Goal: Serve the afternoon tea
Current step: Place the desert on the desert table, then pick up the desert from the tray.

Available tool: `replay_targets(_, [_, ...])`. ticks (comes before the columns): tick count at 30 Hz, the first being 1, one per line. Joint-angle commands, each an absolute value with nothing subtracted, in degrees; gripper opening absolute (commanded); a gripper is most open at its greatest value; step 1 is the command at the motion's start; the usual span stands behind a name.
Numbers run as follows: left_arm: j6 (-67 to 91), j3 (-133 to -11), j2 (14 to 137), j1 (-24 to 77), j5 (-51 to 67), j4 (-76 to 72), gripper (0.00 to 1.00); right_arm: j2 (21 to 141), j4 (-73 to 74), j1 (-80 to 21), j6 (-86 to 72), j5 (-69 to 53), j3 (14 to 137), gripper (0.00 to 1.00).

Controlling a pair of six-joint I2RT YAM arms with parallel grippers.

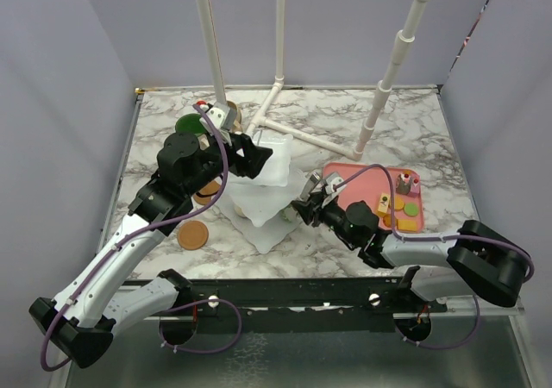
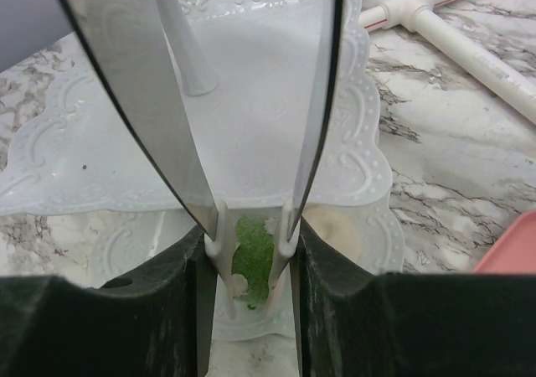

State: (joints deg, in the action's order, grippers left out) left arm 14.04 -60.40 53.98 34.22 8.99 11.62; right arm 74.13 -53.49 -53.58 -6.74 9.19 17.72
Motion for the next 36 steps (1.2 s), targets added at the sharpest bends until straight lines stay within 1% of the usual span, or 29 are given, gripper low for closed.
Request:
replay_targets(1, [13.4, -60.2, 54.2, 34.1, 10.4, 9.9, 0.71, 76.7, -61.8, -54.0, -6.4, 10.9, 17.7, 0.17])
replay_targets(5, [13.4, -60.4, 54.4, 34.1, 10.0, 9.8, 0.71, 78.0, -63.2, -54.1, -7.8, 12.3, 17.0, 0.33])
replay_targets(10, [13.4, -61.2, 54.9, 34.1, 9.9, 9.6, 0.71, 78.1, -61.7, -54.1, -8.8, 12.3, 17.4, 0.45])
replay_targets(12, [13.4, -61.5, 54.9, 34.1, 9.7, 9.4, 0.71, 77.8, -60.5, -54.1, -9.1, 12.1, 17.5, 0.55])
replay_targets(14, [13.3, -61.7, 54.9, 34.1, 9.8, 9.4, 0.71, 77.2, -60.5, -54.1, -9.6, 12.4, 16.9, 0.59])
replay_targets(20, [13.1, -61.9, 54.6, 34.1, 9.8, 9.4, 0.71, 71.2, -57.4, -54.1, -10.1, 13.7, 15.3, 0.60])
replay_targets(24, [13.1, -62.1, 54.5, 34.1, 9.9, 9.5, 0.71, 64.4, -53.3, -54.1, -10.2, 16.6, 14.8, 0.59])
replay_targets(30, [12.4, -62.6, 54.4, 34.0, 9.7, 9.5, 0.71, 51.9, -42.6, -53.9, -9.0, 27.7, 15.4, 0.58])
replay_targets(33, [12.4, -62.8, 54.6, 34.1, 10.2, 9.5, 0.72, 50.9, -37.1, -52.1, -8.8, 36.3, 18.0, 0.57])
replay_targets(36, [12.4, -62.8, 54.5, 34.1, 10.4, 9.6, 0.73, 52.2, -31.1, -46.9, -12.0, 42.0, 21.1, 0.55])
